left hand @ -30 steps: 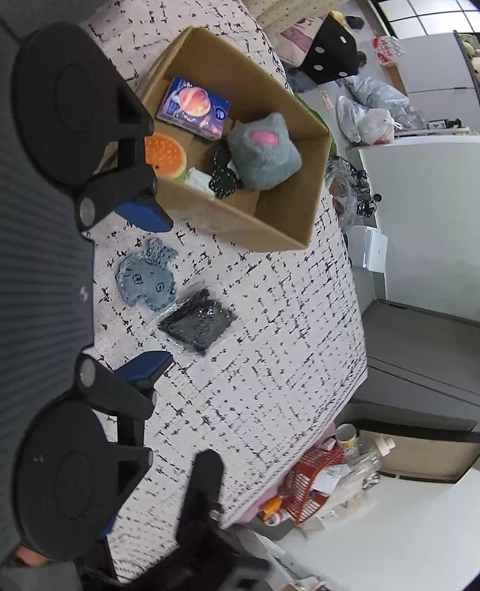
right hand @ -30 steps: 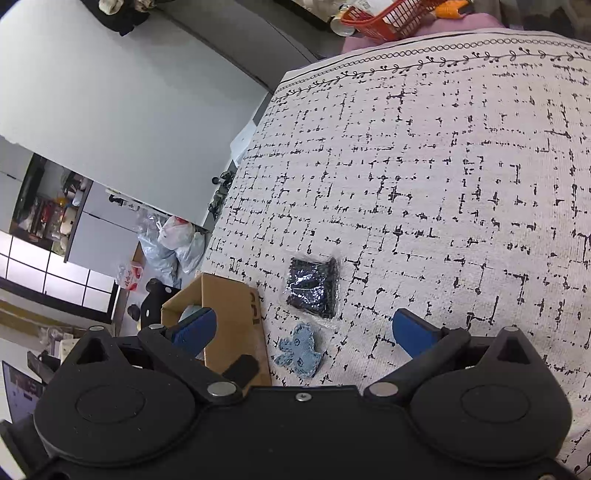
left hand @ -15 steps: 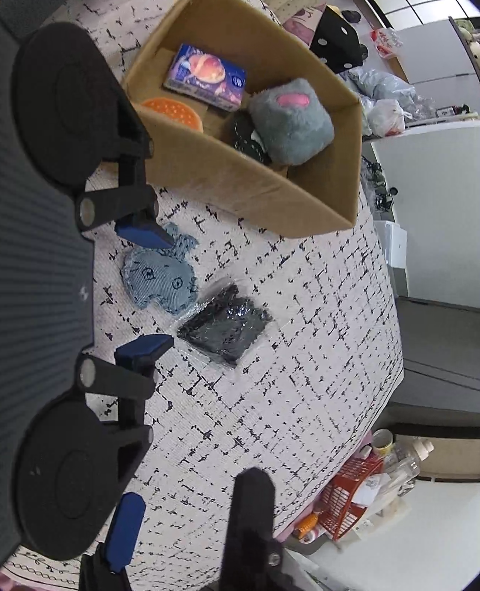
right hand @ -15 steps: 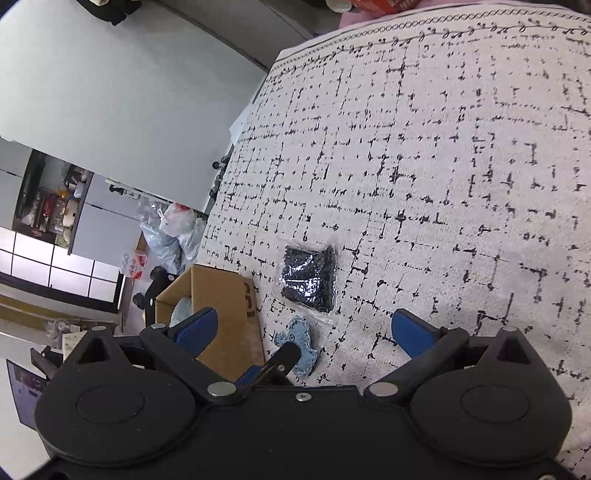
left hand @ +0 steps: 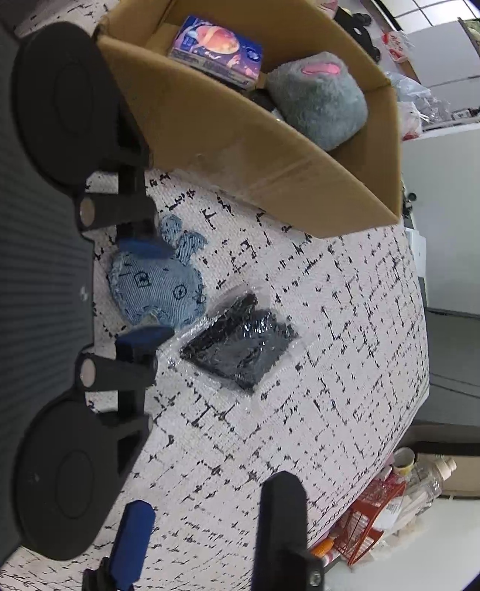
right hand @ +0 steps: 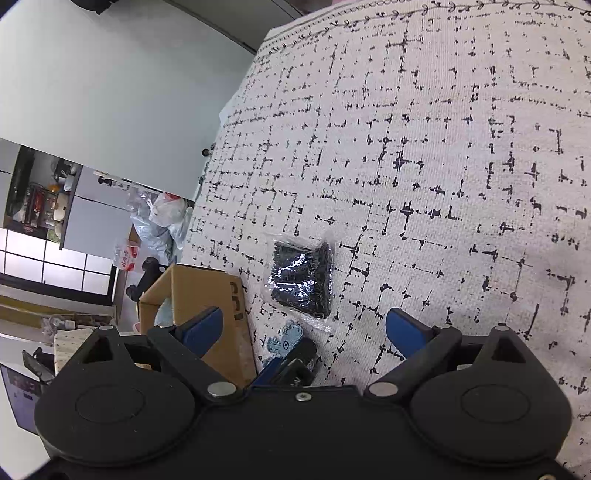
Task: Organize soft objects
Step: 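Grasp the blue fish plush with the left gripper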
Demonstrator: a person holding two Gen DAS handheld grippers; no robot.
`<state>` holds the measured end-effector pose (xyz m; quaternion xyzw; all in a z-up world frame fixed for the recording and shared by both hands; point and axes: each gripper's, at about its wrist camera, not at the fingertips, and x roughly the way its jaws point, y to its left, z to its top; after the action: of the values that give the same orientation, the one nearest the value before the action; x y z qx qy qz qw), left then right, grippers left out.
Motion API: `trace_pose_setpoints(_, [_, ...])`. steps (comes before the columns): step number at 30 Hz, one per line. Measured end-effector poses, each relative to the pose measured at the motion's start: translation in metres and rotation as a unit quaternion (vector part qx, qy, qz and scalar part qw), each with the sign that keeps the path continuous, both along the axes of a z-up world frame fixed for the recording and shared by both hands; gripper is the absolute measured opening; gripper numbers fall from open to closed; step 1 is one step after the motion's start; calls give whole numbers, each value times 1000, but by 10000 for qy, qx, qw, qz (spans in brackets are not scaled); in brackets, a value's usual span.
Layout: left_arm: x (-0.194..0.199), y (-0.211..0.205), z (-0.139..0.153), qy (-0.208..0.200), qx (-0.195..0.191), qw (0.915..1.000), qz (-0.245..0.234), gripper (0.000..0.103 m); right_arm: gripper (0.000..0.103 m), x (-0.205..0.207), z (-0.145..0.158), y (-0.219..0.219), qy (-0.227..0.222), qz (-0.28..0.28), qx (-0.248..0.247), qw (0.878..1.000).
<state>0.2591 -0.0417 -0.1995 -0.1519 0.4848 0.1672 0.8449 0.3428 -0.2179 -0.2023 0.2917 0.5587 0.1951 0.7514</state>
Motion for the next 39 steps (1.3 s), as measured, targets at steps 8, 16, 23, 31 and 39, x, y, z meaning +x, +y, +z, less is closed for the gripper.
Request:
trace_pose_setpoints(8, [-1,12,3,-174,-370,9990,174,21,89,12,-13,13,147,63,40,9999])
trace_pose_setpoints(16, [-2,27,4,-234,-717,9965,368,9,78,23,-31,28,288,-81,-25,9995])
trace_pose_setpoints(23, [5,23,0,-64,-571,9983,90,13,78,26,-37,49,184,-10,-305,9994])
trace_pose_setpoints(31, [15,24,-9,294,-716,9970,37,54,78,32,-40,64,154,118,-464,9987])
trace_pose_setpoints(39, [13,32,-11,178,-895,9955,243,37,79,36,-44,76,88,363,-681,9970])
